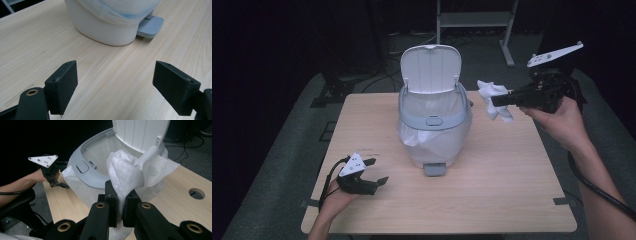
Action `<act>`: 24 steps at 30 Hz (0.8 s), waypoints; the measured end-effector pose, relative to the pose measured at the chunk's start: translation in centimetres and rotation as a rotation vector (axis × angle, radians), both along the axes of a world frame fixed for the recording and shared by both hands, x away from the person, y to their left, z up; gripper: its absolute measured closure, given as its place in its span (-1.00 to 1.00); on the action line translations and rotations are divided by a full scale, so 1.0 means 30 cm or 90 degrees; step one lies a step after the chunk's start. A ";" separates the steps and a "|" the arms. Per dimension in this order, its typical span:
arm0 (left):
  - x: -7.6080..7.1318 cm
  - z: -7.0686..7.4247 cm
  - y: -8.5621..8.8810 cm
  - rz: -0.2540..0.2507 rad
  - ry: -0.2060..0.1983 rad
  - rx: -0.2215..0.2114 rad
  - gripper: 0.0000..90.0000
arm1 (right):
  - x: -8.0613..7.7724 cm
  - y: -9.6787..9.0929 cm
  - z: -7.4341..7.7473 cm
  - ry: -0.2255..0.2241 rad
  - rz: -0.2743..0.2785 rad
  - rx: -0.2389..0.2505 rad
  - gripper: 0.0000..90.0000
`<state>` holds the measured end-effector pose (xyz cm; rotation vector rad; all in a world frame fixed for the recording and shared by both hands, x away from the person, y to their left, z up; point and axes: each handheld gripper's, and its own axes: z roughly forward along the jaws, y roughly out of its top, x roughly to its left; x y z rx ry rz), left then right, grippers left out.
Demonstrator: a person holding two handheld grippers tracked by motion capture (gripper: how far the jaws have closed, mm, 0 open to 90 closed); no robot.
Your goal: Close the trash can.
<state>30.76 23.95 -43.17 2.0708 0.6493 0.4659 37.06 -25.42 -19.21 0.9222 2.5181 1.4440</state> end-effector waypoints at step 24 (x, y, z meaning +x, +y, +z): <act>0.003 -0.009 -0.006 0.008 0.007 0.006 -0.70 | 0.057 0.168 0.076 -0.007 0.048 -0.017 0.88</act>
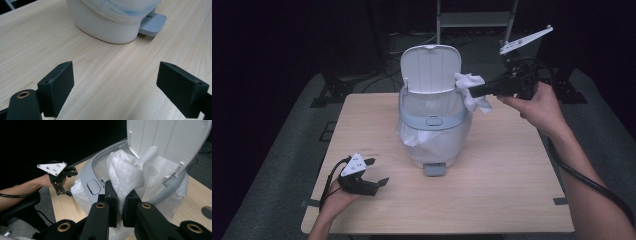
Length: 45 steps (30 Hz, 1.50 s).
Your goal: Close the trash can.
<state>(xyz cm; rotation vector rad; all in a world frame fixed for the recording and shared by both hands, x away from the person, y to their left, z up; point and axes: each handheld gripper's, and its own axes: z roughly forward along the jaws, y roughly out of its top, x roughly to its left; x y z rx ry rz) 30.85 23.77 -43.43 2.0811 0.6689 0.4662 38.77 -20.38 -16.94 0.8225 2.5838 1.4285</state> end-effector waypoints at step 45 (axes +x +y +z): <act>0.000 -0.004 0.009 0.003 0.000 -0.002 -0.70 | 0.181 0.287 -0.082 0.041 0.050 -0.052 0.85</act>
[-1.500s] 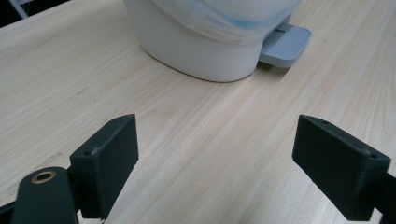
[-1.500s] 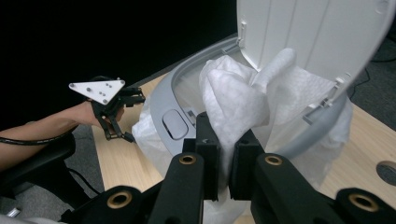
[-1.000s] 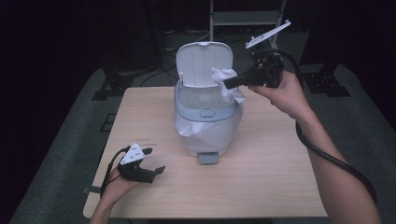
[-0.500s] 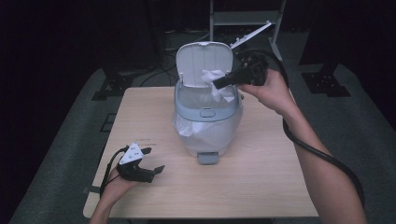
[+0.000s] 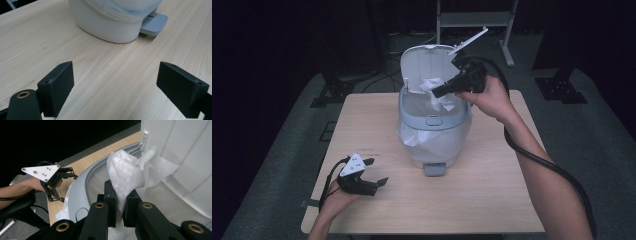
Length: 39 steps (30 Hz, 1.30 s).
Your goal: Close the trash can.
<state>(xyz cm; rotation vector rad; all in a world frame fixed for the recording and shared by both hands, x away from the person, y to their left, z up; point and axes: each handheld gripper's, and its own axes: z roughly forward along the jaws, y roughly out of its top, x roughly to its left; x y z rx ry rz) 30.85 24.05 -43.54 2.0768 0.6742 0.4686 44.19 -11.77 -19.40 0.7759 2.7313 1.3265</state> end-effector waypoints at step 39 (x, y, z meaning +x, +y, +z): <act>0.011 -0.011 0.000 -0.007 0.009 -0.005 -0.70 | 0.071 0.066 -0.100 0.021 0.017 -0.044 0.39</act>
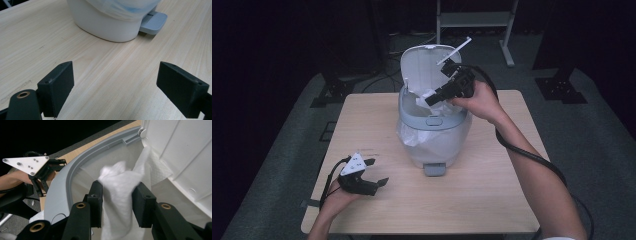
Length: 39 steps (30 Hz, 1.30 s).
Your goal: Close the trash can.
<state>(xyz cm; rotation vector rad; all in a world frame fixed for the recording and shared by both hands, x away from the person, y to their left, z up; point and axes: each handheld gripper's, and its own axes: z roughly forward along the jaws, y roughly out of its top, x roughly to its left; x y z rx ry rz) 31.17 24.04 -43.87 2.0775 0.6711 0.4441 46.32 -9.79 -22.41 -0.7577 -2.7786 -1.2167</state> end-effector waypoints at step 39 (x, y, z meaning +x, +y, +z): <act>-0.001 -0.005 0.001 -0.002 0.005 0.005 -0.70 | 0.002 -0.190 0.019 -0.015 -0.059 0.040 0.50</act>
